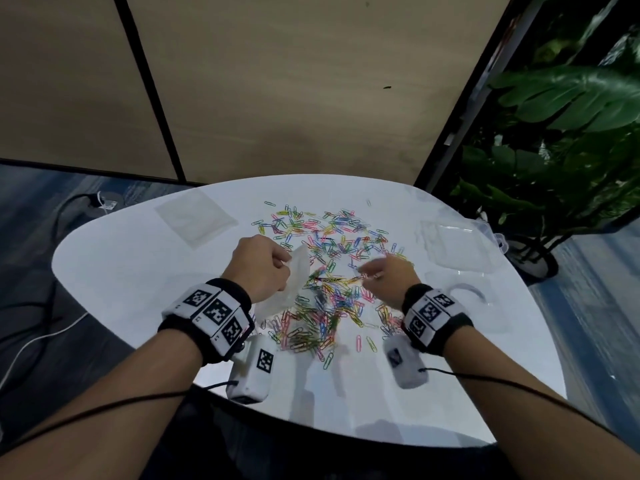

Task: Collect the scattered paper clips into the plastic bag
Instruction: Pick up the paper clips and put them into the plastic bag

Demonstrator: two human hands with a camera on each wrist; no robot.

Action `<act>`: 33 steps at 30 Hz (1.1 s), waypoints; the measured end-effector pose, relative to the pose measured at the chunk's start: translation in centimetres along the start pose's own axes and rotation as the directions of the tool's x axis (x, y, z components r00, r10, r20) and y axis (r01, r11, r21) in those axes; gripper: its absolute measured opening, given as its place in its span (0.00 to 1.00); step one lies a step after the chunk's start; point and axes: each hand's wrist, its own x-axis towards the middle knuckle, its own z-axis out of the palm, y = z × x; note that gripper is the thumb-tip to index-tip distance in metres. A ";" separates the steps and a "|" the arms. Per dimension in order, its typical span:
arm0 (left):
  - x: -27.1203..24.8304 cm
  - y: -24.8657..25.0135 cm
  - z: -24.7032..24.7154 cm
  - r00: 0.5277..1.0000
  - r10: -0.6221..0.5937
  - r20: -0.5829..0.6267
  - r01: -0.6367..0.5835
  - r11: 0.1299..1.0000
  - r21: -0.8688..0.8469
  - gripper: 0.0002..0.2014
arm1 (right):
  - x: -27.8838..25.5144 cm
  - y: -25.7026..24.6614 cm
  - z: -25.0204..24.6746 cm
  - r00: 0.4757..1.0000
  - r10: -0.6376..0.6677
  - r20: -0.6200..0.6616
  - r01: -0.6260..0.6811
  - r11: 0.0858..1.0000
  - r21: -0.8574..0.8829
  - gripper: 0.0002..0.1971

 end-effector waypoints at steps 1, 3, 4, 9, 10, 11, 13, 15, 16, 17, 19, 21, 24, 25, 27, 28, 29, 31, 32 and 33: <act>0.0 -0.1 -0.1 1.000 -0.001 0.002 0.001 1.000 0.001 0.12 | 0.2 2.3 0.3 0.992 0.117 0.045 -0.106 0.972 -0.211 0.25; 0.0 -0.1 -0.2 1.000 -0.003 0.000 0.003 1.000 0.004 0.13 | -0.2 6.0 1.6 0.921 0.363 0.141 -0.265 0.848 -0.458 0.40; 0.0 -0.2 -0.3 1.000 -0.003 -0.002 0.003 1.000 0.006 0.13 | -0.5 7.3 2.3 0.885 0.434 0.166 -0.297 0.803 -0.516 0.44; 0.0 -0.2 -0.4 1.000 0.000 0.017 0.000 1.000 0.010 0.13 | -1.4 8.5 5.5 0.931 0.353 0.090 -0.297 0.878 -0.375 0.42; 0.0 -0.2 -0.3 1.000 0.001 0.024 -0.001 1.000 0.014 0.14 | -1.4 8.1 6.1 0.941 0.328 0.089 -0.271 0.883 -0.382 0.42; 0.0 -0.2 -0.2 0.999 0.002 0.034 -0.003 1.000 0.020 0.14 | -1.5 7.7 6.6 0.949 0.303 0.093 -0.241 0.880 -0.409 0.42; -0.1 -0.2 0.0 0.998 0.002 0.057 -0.003 1.000 0.031 0.14 | -1.8 6.7 7.3 0.966 0.243 0.086 -0.170 0.851 -0.496 0.35; -0.1 -0.2 0.1 0.997 0.000 0.074 -0.003 0.999 0.034 0.15 | -1.8 5.9 7.5 0.987 0.133 0.086 -0.053 0.787 -0.615 0.24; -0.1 -0.2 0.1 0.997 0.000 0.081 -0.003 0.999 0.037 0.15 | -1.8 5.7 7.6 0.992 0.086 0.090 -0.006 0.758 -0.653 0.20; -0.1 -0.2 0.1 0.996 0.002 0.089 -0.006 0.999 0.044 0.15 | -1.8 5.5 7.5 0.995 0.043 0.091 0.030 0.742 -0.670 0.18; -0.1 -0.3 0.2 0.994 0.009 0.105 -0.015 0.998 0.055 0.15 | -1.9 5.3 7.1 0.995 -0.015 0.100 0.079 0.741 -0.667 0.15; -0.1 -0.3 0.3 0.993 0.014 0.119 -0.021 0.998 0.056 0.15 | -1.3 5.5 6.4 0.997 -0.008 0.082 0.059 0.774 -0.630 0.14; -0.1 -0.4 0.5 0.992 0.018 0.121 -0.026 0.997 0.066 0.15 | -0.3 5.4 4.6 0.991 0.134 -0.022 -0.130 0.887 -0.444 0.11; -0.1 -0.4 0.5 0.992 0.017 0.123 -0.025 0.997 0.067 0.15 | 0.1 5.7 4.0 0.981 0.186 -0.061 -0.196 0.925 -0.327 0.08; 0.0 -0.3 0.6 0.992 0.016 0.128 -0.025 0.997 0.069 0.16 | 0.9 6.0 2.8 0.958 0.275 -0.079 -0.277 0.960 -0.026 0.03; 0.0 -0.2 0.6 0.991 0.016 0.130 -0.025 0.997 0.069 0.16 | 1.2 5.9 2.2 0.951 0.305 -0.044 -0.296 0.944 0.146 0.02; 0.0 -0.2 0.5 0.991 0.016 0.131 -0.026 0.997 0.068 0.16 | 1.3 5.4 1.6 0.952 0.305 0.007 -0.292 0.906 0.306 0.03; 0.0 0.0 0.6 0.990 0.021 0.138 -0.031 0.997 0.067 0.16 | 1.0 3.6 0.8 0.966 0.247 0.071 -0.244 0.789 0.565 0.05; 0.0 0.1 0.7 0.989 0.025 0.143 -0.035 0.997 0.068 0.16 | 0.5 2.1 0.6 0.973 0.209 0.094 -0.216 0.697 0.684 0.05; 0.0 0.2 0.7 0.989 0.028 0.148 -0.039 0.997 0.069 0.16 | 0.1 0.8 0.5 0.979 0.165 0.123 -0.197 0.578 0.792 0.06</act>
